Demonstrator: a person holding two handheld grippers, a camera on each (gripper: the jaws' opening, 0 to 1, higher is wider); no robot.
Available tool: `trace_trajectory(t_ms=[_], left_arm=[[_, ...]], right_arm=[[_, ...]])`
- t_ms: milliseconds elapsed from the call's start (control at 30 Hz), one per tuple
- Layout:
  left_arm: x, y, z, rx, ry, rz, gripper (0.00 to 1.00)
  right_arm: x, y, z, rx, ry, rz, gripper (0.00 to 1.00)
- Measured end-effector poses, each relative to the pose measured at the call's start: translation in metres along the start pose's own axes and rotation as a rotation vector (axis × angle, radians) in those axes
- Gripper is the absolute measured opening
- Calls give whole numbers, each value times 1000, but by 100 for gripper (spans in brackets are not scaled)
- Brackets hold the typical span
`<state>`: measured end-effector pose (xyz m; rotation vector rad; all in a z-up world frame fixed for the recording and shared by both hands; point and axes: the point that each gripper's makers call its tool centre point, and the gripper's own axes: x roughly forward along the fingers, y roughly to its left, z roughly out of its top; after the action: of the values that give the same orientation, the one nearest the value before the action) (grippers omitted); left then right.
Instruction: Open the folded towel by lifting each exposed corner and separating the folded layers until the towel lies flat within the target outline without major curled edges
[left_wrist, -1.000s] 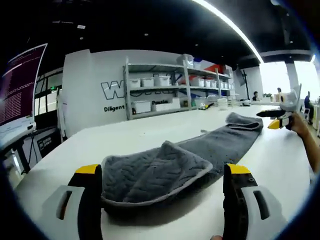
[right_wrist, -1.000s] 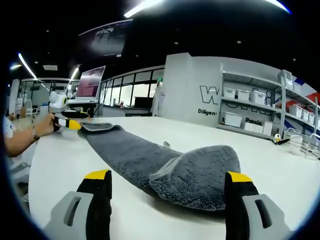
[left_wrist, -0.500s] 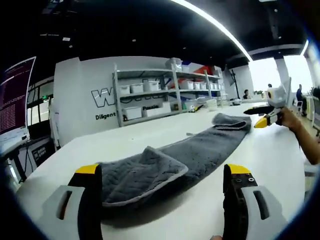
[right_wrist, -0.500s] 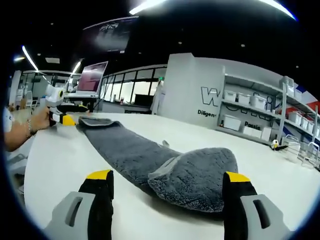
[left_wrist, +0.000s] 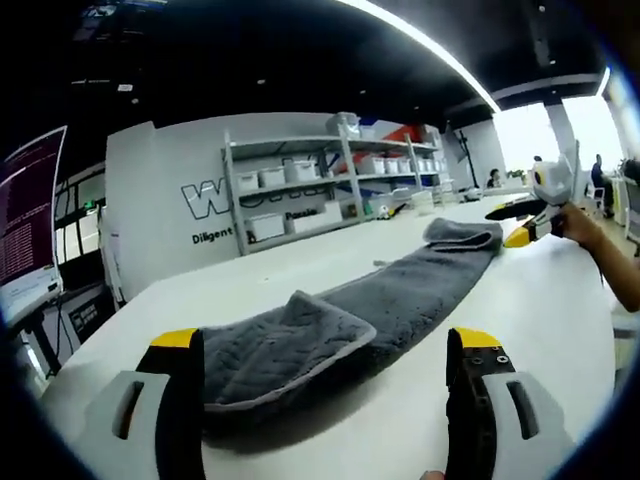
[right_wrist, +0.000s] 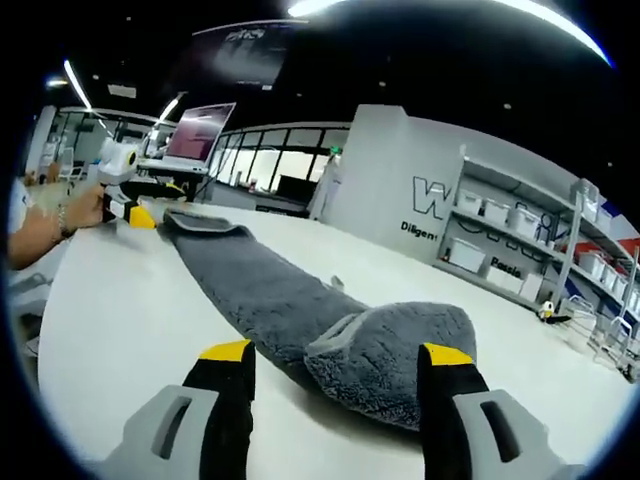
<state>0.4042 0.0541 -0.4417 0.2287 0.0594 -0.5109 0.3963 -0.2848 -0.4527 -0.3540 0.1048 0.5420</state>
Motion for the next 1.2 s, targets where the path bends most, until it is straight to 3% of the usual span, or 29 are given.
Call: trace_trajectory(t_ms=[233,500,733,867,1000,1200], left_arm=[[0,-3,0,2,4,-13,99],[0,-3,1,0,-4,-14,99],[-2,-5,0,1,-3,-18,98],[-2,-5,0,1,-1,-18,98],[-2,-5,0,0,-2,-19,98],[-2,-4,0,-5,-5,-18,98]], right_arm=[[-1,1,3,-26,-12,-7,40],[4,6,-5,-108,41,1,33],[6,5,-4,-126,35,-5,30],[9,11,-7,-178,58,8,27],[9,6,-3,-227,34,-29,13],[12,11,-9,-235,59,-3,10]])
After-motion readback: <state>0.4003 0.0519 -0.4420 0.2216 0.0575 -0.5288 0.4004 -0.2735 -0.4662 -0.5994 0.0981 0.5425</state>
